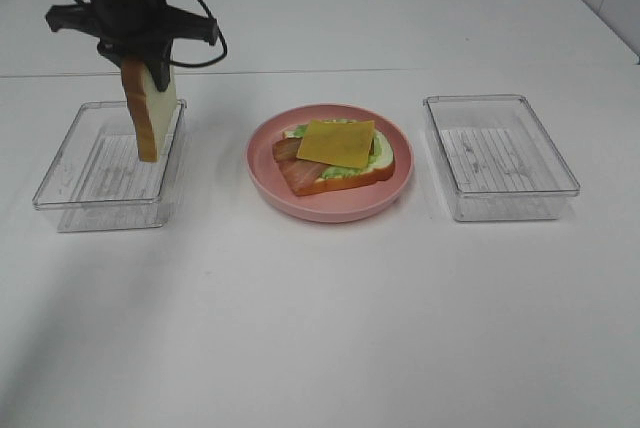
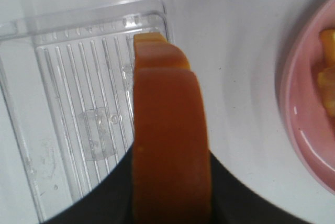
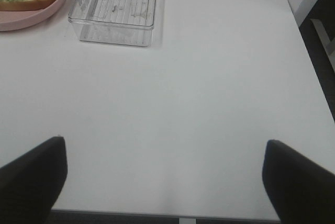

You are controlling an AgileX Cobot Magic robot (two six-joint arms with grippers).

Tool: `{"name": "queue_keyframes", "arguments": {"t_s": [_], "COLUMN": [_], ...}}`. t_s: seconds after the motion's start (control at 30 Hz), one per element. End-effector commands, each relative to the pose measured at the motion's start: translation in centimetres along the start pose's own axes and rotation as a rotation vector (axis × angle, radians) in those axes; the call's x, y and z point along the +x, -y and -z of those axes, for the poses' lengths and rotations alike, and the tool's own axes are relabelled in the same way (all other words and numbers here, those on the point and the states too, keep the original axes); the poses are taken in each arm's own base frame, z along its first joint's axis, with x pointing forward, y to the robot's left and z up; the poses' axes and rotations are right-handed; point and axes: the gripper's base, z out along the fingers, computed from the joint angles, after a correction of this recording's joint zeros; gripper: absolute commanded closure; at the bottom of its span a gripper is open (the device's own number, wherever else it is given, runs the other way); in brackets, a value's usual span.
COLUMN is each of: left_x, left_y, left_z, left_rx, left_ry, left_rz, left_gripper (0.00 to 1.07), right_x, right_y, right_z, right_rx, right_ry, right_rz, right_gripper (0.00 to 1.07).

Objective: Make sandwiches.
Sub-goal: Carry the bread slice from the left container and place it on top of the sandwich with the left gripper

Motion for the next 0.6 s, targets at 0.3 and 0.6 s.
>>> {"name": "queue_keyframes", "arguments": {"t_s": [0.3, 0.6], "left_x": [0.6, 0.1], "left_y": [0.0, 2.8], "left_z": [11.0, 12.4], "left_rx": [0.083, 0.365], "left_ry": [0.15, 0.216], "left_rz": [0.023, -0.024], "left_gripper": [1.07, 1.07], "right_x": [0.3, 0.3], "right_y": [0.0, 0.0], "right_z": [0.3, 0.3], "right_rx": [0.001, 0.001], "right_ry": [0.035, 0.035], "right_rz": [0.0, 0.0], "right_gripper": [0.09, 0.09]}}
